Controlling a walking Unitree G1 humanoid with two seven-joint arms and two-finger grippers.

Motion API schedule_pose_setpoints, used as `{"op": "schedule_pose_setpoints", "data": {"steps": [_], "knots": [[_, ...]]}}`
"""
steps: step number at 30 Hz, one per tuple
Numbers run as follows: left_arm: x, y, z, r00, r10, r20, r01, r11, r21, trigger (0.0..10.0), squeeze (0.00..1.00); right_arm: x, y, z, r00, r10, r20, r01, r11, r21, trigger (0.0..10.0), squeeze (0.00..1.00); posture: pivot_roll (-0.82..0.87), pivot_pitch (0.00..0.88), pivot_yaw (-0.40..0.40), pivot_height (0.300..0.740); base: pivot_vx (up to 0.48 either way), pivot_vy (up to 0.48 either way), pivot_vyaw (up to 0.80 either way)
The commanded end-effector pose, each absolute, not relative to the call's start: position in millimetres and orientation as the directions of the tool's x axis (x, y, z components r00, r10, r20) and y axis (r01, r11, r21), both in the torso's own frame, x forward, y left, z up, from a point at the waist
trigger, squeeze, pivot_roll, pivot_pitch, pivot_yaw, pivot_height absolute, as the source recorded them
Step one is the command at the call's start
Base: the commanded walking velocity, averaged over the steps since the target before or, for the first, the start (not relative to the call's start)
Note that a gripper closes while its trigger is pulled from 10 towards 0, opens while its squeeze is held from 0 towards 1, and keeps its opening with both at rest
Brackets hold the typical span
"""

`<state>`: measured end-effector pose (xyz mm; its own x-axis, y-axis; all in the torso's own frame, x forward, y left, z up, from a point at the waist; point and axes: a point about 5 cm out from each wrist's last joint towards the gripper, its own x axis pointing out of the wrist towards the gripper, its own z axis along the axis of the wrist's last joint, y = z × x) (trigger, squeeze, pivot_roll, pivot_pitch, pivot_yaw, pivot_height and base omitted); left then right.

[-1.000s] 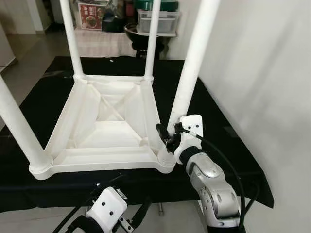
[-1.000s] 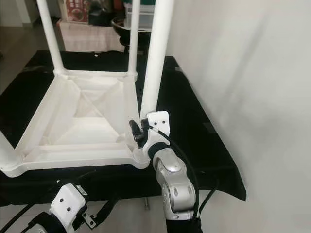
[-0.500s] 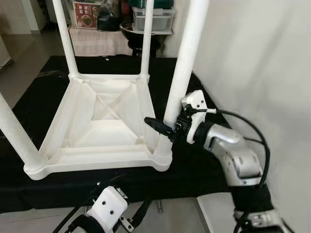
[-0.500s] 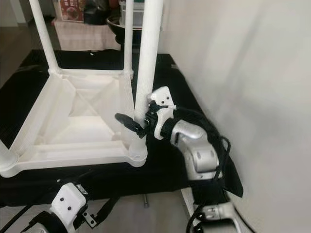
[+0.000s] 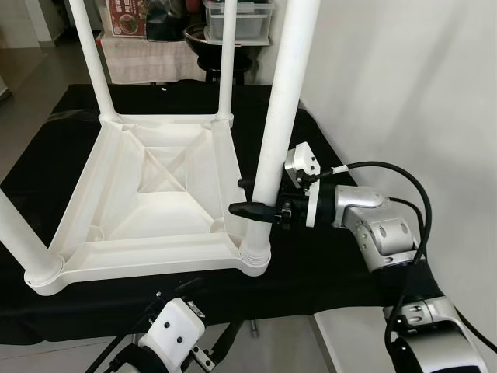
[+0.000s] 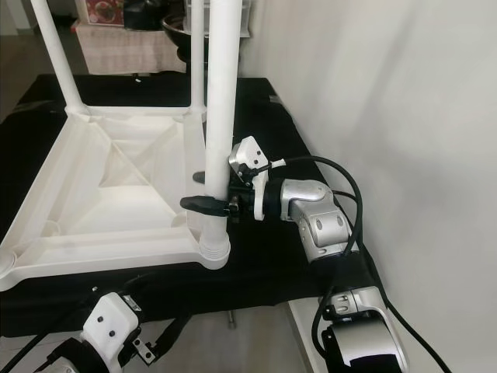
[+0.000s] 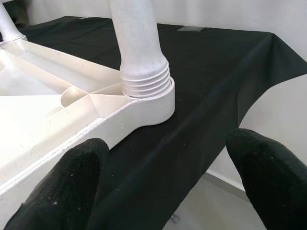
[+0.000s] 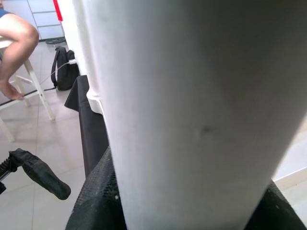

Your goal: Building children table

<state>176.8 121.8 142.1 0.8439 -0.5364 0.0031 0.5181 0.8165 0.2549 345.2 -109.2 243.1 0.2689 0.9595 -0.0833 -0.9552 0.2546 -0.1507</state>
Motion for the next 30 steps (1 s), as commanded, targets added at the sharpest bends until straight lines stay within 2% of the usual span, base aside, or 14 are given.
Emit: {"op": "schedule_pose_setpoints", "data": {"steps": [1, 6, 8, 10, 12, 13, 14, 17, 18, 19, 21, 22, 24, 30], "knots": [[174, 119, 139, 0.841, -0.540, -0.007, 0.526, 0.815, 0.242, 10.0, 0.00, 347, -108, 242, 0.260, 0.962, -0.084, -0.958, 0.247, -0.145, 0.0, 0.00, 0.05, 0.146, -0.095, 0.740, 0.000, 0.000, 0.00], [174, 119, 139, 0.841, -0.540, -0.008, 0.526, 0.816, 0.241, 10.0, 0.00, 348, -111, 240, 0.278, 0.958, -0.075, -0.954, 0.266, -0.139, 0.0, 0.00, 0.05, 0.145, -0.092, 0.740, 0.000, 0.000, 0.00], [174, 119, 138, 0.840, -0.542, -0.009, 0.528, 0.815, 0.239, 10.0, 0.00, 351, -117, 236, 0.376, 0.924, -0.060, -0.921, 0.366, -0.132, 0.0, 0.00, 0.05, 0.142, -0.092, 0.740, 0.000, 0.000, 0.00], [174, 119, 138, 0.840, -0.542, -0.009, 0.528, 0.815, 0.239, 10.0, 0.00, 351, -117, 236, 0.376, 0.924, -0.060, -0.921, 0.366, -0.132, 0.0, 0.00, 0.05, 0.142, -0.092, 0.740, 0.000, 0.000, 0.00], [173, 119, 138, 0.840, -0.542, -0.010, 0.528, 0.815, 0.238, 10.0, 0.00, 345, -122, 227, 0.531, 0.847, -0.025, -0.845, 0.527, -0.086, 0.0, 0.00, 0.05, 0.144, -0.104, 0.740, 0.000, 0.000, 0.00], [173, 119, 138, 0.840, -0.542, -0.010, 0.528, 0.815, 0.238, 10.0, 0.00, 345, -122, 227, 0.531, 0.847, -0.025, -0.845, 0.527, -0.086, 0.0, 0.00, 0.05, 0.144, -0.104, 0.740, 0.000, 0.000, 0.00], [173, 120, 138, 0.841, -0.542, -0.010, 0.528, 0.815, 0.239, 10.0, 0.00, 341, -121, 222, 0.608, 0.794, -0.012, -0.793, 0.606, -0.055, 0.0, 0.00, 0.05, 0.144, -0.109, 0.740, 0.000, 0.000, 0.00], [173, 120, 138, 0.841, -0.541, -0.010, 0.528, 0.815, 0.239, 10.0, 0.00, 338, -121, 218, 0.654, 0.756, -0.006, -0.756, 0.654, -0.035, 0.0, 0.00, 0.05, 0.144, -0.109, 0.740, 0.000, 0.000, 0.00], [173, 121, 138, 0.842, -0.539, -0.011, 0.525, 0.816, 0.242, 10.0, 0.00, 325, -112, 202, 0.820, 0.572, -0.008, -0.572, 0.820, -0.018, 0.0, 0.00, 0.06, 0.144, -0.106, 0.740, 0.000, 0.000, 0.00], [174, 122, 138, 0.844, -0.536, -0.012, 0.522, 0.817, 0.245, 10.0, 0.00, 314, -105, 189, 0.906, 0.422, -0.025, -0.422, 0.906, 0.008, 0.0, 0.00, 0.04, 0.138, -0.091, 0.740, 0.000, 0.000, 0.00], [174, 122, 138, 0.844, -0.536, -0.012, 0.522, 0.817, 0.245, 10.0, 0.00, 314, -105, 189, 0.906, 0.422, -0.025, -0.422, 0.906, 0.008, 0.0, 0.00, 0.04, 0.138, -0.091, 0.740, 0.000, 0.000, 0.00], [175, 122, 138, 0.845, -0.534, -0.013, 0.521, 0.817, 0.247, 10.0, 0.00, 308, -102, 182, 0.947, 0.319, -0.036, -0.319, 0.948, 0.020, 0.0, 0.00, 0.05, 0.134, -0.097, 0.740, 0.000, 0.000, 0.00], [176, 122, 137, 0.846, -0.534, -0.013, 0.520, 0.817, 0.249, 10.0, 0.00, 307, -96, 180, 0.957, 0.288, -0.037, -0.287, 0.958, 0.029, 0.0, 0.00, 0.05, 0.126, -0.101, 0.740, 0.000, 0.000, 0.00], [177, 123, 137, 0.851, -0.526, -0.009, 0.511, 0.823, 0.249, 10.0, 0.00, 311, -86, 183, 0.946, 0.324, -0.028, -0.322, 0.946, 0.046, 0.0, 0.00, 0.04, 0.128, -0.098, 0.740, 0.000, 0.000, 0.00]]}}
